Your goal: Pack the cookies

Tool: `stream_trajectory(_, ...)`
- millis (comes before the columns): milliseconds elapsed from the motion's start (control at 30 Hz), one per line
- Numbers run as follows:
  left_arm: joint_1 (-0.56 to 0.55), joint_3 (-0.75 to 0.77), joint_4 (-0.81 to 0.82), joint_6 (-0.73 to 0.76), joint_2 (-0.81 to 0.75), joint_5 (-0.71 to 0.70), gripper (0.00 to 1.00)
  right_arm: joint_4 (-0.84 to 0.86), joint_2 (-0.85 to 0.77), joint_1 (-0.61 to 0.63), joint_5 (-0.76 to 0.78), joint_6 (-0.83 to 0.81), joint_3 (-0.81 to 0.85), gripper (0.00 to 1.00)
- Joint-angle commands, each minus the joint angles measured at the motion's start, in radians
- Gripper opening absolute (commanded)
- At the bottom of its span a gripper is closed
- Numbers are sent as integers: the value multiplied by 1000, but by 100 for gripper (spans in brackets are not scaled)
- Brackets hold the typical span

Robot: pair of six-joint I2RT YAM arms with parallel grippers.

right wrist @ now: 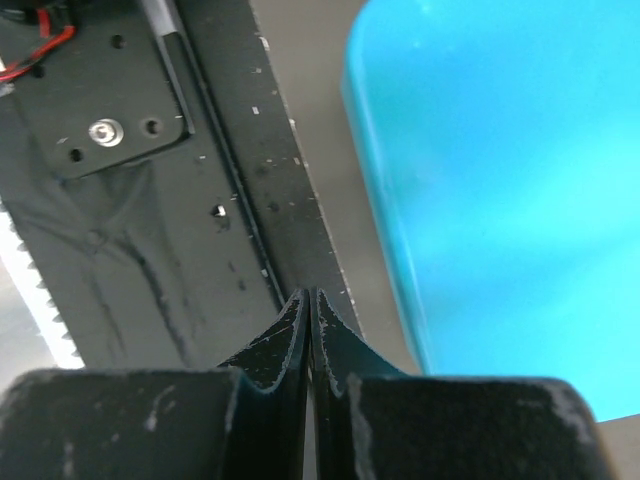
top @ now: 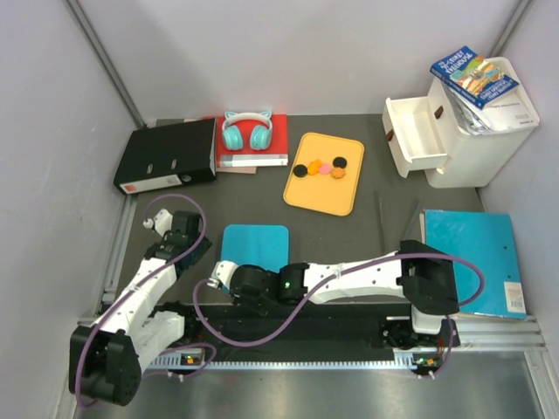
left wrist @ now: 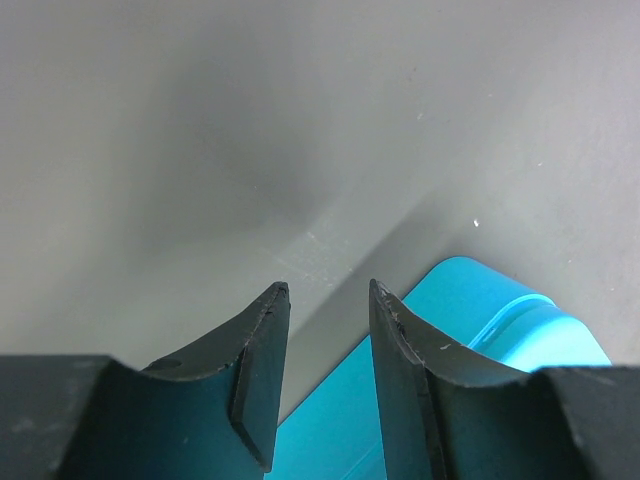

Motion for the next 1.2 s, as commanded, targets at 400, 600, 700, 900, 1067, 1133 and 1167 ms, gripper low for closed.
stream_trajectory(400,6,-10,24,-10,-11,1,43,64,61,9,141,-6,56,0)
stream_trajectory(600,8,-12,24,-9,-12,-1,43,67,61,4,167,4,64,0)
stream_trajectory(700,6,-15,26,-10,-14,2,43,67,64,0,175,7,67,0)
stream_trajectory(900,6,-21,27,-10,-18,4,43,64,77,-7,210,17,82,0)
stream_trajectory(1067,8,-26,30,-12,-18,7,43,64,86,-8,245,24,91,0)
stream_trajectory(1133,8,-26,30,-12,-18,7,43,62,86,-11,244,25,93,0)
stream_trajectory(1167,6,-26,30,-12,-18,7,43,68,80,-11,241,24,87,0)
